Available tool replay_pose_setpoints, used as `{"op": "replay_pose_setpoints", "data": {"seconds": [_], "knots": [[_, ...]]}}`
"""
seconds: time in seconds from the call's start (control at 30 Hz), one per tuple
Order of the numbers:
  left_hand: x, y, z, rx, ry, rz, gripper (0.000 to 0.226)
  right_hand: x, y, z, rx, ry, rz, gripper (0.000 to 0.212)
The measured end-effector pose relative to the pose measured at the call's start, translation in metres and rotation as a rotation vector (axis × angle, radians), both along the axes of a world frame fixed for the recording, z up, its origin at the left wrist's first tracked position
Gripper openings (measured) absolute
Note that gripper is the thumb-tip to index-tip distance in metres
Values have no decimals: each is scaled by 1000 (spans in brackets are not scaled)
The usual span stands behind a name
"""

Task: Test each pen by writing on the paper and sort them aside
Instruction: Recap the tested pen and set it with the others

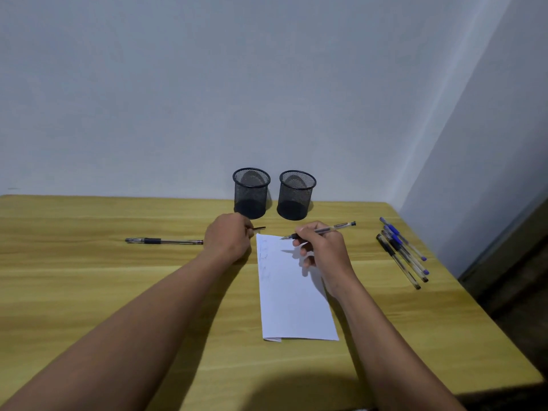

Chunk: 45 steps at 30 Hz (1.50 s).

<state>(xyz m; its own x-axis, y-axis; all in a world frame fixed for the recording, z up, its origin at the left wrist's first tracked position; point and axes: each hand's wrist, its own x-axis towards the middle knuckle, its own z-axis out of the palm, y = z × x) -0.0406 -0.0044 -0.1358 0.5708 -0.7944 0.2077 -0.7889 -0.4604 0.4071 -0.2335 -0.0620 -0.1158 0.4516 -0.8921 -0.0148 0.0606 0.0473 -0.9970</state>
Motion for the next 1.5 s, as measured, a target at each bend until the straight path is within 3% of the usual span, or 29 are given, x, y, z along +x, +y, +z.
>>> {"op": "replay_pose_setpoints", "data": {"seconds": [0.17,0.37,0.6,0.8,0.97,1.13,1.27,1.5], "knots": [[7,9,8,-178,113,-31,13,7,-1,2,-67,57,-40,12],[-6,25,43,-390,287,-185,10,11,0,23,-53,-69,-24,8],[-34,42,81,-459,429,-311,9,3,10,49,-56,-143,38,4],[-48,48,94,-580,831,-379,15,-6,16,67,39,-232,89,5],[-59,48,98,-609,893,-356,12,-10,18,72,69,-248,108,4],[-56,43,94,-597,932,-311,13,-20,13,77,25,-125,145,10],[-51,35,94,-567,909,-293,16,-43,2,79,-65,-54,41,4],[-75,0,87,-449,747,-368,19,-89,-13,63,-437,374,-78,3]]}}
